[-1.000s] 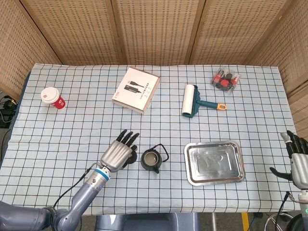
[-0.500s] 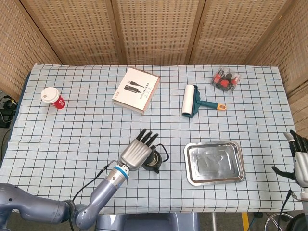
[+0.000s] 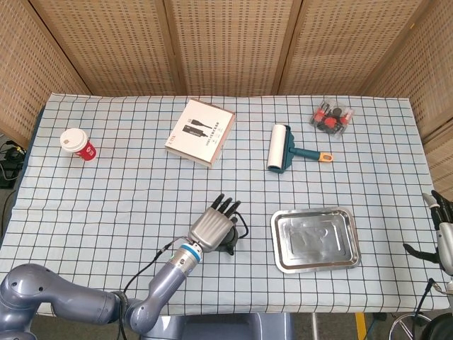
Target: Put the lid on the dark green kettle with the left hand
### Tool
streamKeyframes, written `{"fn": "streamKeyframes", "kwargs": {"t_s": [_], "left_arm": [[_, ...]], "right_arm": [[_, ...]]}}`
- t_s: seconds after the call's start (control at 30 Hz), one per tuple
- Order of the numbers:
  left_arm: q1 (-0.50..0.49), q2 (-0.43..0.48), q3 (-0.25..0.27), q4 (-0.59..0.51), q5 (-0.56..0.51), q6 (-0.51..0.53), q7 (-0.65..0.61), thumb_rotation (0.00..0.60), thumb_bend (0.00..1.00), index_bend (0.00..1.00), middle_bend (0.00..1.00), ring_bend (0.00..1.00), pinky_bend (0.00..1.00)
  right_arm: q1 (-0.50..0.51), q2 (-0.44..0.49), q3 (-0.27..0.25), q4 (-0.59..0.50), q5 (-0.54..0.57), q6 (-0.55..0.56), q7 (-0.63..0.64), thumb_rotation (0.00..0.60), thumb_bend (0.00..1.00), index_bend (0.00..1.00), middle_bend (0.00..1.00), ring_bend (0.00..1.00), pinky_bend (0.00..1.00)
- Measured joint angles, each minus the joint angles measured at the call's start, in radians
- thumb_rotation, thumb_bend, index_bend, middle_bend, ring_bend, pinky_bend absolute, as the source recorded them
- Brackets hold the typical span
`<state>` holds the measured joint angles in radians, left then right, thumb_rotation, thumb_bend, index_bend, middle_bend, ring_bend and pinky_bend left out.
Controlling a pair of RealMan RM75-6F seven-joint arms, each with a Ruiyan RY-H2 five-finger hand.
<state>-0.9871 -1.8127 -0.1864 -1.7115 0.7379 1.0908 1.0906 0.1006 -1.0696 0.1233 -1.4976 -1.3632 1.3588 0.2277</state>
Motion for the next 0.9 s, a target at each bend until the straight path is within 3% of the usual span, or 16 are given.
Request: {"fn": "streamKeyframes", "kwargs": {"t_s": [0.17, 0.43, 0.9], "left_arm": [[-0.009, -0.003, 0.011, 0.010, -0.011, 0.013, 0.006, 0.600, 0.30, 0.39, 0.00, 0.00, 0.00], [-0.020, -0.003, 0.025, 0.015, -0.023, 0.031, 0.002, 0.600, 0.27, 0.21, 0.00, 0.00, 0.00], [-0.025, 0.024, 0.043, -0.016, -0.004, 0.029, -0.050, 0.600, 0.18, 0.12, 0.00, 0.00, 0.00]], "right_arm": [[0.000, 0.000, -0.001, 0.000, -0.002, 0.001, 0.000, 0.600, 0.04, 0.02, 0.00, 0.00, 0.00], [0.001, -0.002, 0.001, 0.003, 0.002, -0.002, -0.002, 0.600, 0.04, 0.02, 0.00, 0.00, 0.00], [-0.001, -0.001, 0.002, 0.002, 0.004, 0.001, -0.002, 0.600, 0.04, 0.02, 0.00, 0.00, 0.00]]}}
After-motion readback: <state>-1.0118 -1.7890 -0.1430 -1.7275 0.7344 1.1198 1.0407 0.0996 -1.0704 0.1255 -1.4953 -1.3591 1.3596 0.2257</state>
